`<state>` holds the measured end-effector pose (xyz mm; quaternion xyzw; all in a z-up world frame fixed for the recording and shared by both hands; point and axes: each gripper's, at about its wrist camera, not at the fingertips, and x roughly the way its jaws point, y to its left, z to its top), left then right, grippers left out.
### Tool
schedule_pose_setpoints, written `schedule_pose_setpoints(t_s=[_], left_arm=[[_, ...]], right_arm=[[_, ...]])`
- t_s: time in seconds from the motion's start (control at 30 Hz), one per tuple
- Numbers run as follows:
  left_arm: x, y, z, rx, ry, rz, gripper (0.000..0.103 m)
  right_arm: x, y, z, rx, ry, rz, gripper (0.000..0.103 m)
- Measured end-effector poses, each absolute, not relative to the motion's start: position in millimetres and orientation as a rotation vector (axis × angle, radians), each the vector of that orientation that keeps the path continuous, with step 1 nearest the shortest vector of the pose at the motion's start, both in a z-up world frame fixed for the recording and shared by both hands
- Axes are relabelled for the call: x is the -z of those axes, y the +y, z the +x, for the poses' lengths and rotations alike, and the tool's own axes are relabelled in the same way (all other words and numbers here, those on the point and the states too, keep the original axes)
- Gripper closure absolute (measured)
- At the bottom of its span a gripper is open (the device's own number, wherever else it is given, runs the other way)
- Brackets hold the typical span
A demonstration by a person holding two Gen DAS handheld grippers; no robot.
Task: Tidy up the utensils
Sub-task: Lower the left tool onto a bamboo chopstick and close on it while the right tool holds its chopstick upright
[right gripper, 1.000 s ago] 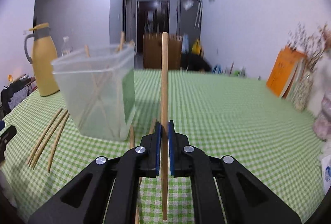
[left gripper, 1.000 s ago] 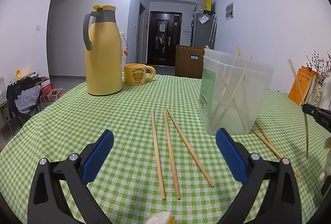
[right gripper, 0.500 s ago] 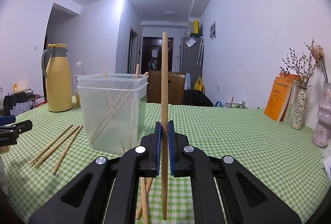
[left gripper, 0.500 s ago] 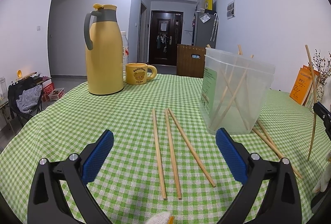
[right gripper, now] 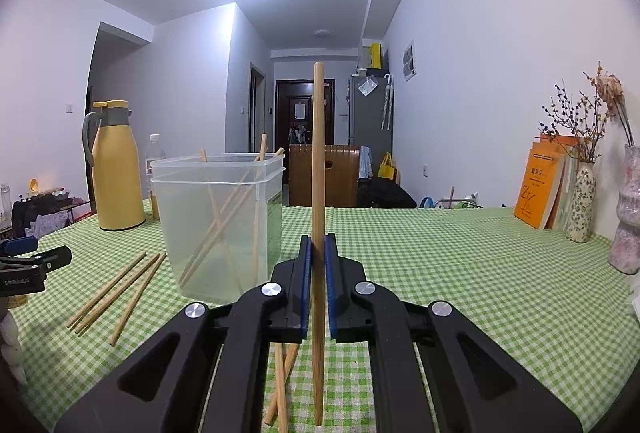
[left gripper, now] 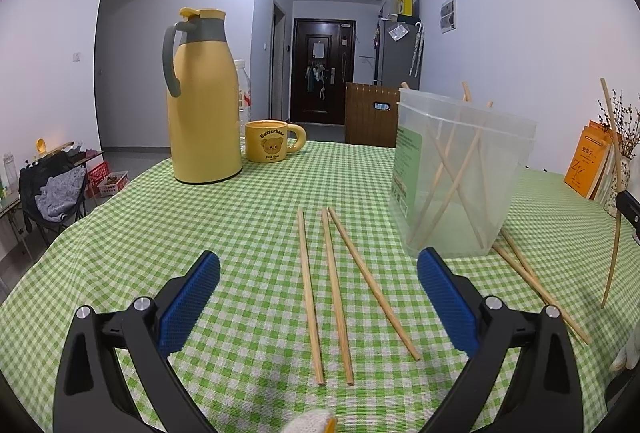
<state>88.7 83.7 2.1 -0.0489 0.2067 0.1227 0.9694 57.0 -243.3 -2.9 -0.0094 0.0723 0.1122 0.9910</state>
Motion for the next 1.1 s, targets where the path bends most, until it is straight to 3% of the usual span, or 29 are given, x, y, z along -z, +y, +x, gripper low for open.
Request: schedule_pose_setpoints(t_s=[0.4, 0.7, 0.9, 1.03, 1.1], left_arm=[[-12.5, 101.9, 91.5, -0.288, 0.463, -0.124, 0.007], [-33.3, 133.8, 110.2, -0.299, 0.597, -0.110, 0.007], [-32.0, 149.0, 149.5, -0.265, 0.815, -0.127, 0.014], [-15.8, 157.6, 182.2, -0.255, 0.975, -0.176, 0.032], [-6.4, 160.5, 195.4, -0.244, 1.038, -0.214, 0.036]], right_arm=[[1.9, -245.8, 55.8, -0.234, 0.141, -0.007, 0.096], [1.7, -246.1, 55.3, -0.236, 0.141, -0.006, 0.096], [2.2, -246.1, 55.2, -0.233, 0.143, -0.004, 0.096], [3.1, -245.7, 55.2, -0.232, 0.145, -0.001, 0.096], [3.2, -246.1, 55.5, -0.232, 0.147, 0.001, 0.096]])
